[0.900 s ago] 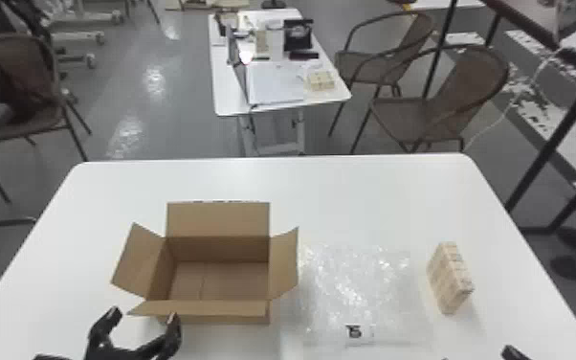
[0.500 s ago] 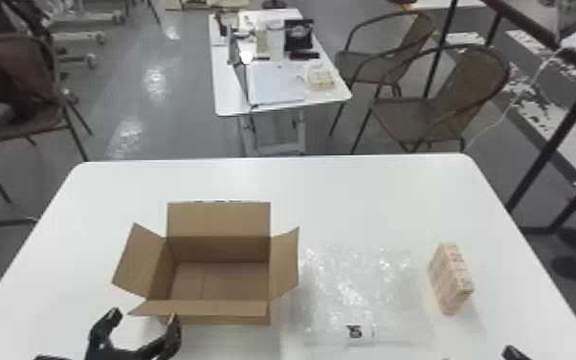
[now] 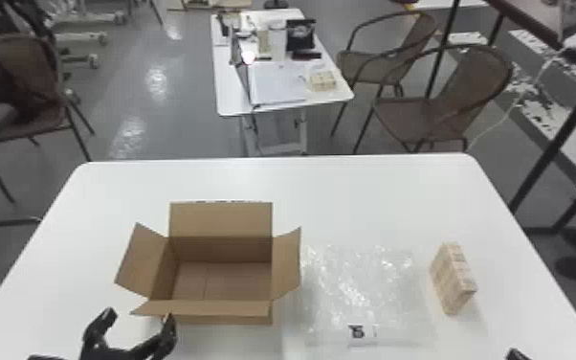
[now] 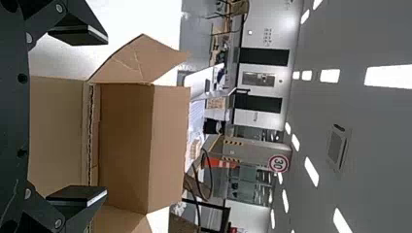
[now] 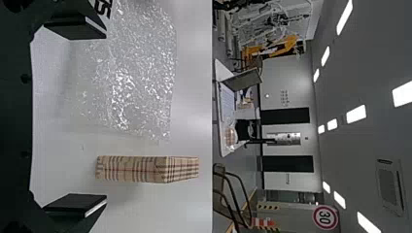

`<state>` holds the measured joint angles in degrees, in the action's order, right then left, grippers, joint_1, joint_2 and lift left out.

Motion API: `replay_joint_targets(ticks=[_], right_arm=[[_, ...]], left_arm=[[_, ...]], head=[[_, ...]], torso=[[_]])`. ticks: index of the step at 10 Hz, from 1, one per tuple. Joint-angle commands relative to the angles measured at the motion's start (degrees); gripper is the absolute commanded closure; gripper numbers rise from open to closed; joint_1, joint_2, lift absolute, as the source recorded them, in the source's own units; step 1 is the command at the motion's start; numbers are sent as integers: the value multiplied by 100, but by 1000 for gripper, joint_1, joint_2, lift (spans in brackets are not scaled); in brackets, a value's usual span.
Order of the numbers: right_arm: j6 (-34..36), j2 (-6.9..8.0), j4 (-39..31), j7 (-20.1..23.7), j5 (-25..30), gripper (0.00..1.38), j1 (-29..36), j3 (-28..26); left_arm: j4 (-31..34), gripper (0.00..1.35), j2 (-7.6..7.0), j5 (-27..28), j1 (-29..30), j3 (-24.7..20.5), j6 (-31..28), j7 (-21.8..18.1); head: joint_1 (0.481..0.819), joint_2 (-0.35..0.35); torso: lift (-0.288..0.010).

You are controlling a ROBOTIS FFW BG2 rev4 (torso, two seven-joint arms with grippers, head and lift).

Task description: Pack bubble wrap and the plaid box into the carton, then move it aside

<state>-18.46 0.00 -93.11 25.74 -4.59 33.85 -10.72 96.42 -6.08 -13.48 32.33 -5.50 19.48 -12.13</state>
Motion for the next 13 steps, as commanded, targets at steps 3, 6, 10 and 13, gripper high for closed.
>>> replay_joint_targets(ticks=[3, 6, 10, 13], right_arm=[[79, 5, -32, 1, -7, 104, 25, 0], [97, 5, -32, 1, -15, 104, 25, 0], [167, 5, 38, 1, -33, 104, -72, 105], [229, 5, 109, 1, -86, 104, -169, 220]], left_arm=[[782, 205, 318, -76, -8, -778, -1193, -18], [1063, 219, 537, -41, -447, -1463, -1975, -598], [1055, 220, 370, -313, -1423, -1832, -4251, -1398], [545, 275, 89, -647, -1801, -1841, -4664, -1608]], head=[[695, 82], [695, 142], [695, 167], [695, 165]], torso=[[-27], [-27], [-27], [-27]])
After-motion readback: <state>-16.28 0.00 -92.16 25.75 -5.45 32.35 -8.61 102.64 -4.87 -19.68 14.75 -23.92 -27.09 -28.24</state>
